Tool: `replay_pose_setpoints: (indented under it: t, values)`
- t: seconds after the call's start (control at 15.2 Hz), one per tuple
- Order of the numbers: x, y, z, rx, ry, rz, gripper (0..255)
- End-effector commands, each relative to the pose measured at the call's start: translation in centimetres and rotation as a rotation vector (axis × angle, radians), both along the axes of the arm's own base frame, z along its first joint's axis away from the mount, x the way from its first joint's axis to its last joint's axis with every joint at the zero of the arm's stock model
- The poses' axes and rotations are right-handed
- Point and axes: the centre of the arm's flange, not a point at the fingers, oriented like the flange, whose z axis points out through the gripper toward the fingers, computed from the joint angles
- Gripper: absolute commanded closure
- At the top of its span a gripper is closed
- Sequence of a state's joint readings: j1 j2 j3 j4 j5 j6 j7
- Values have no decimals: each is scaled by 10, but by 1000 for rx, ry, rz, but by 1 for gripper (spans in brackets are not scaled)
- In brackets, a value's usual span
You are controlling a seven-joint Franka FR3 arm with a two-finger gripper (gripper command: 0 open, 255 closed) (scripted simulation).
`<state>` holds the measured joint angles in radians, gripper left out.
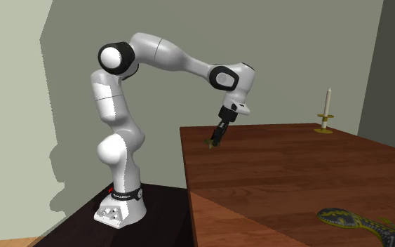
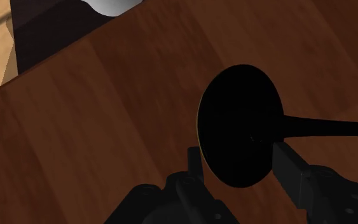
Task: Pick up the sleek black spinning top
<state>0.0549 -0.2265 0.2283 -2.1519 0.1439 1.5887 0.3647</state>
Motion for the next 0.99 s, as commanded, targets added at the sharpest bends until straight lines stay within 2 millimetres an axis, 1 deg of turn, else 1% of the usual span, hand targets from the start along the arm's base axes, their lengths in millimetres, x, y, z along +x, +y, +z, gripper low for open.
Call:
replay_pose_setpoints:
  t: [0.0,0.26,0.92]
  values:
    - [0,-3,-5,-10,13,-1,255]
    - [-1,-4,-6,-10,13,-1,255]
    - [-1,-4,47,-10,13,-1,255]
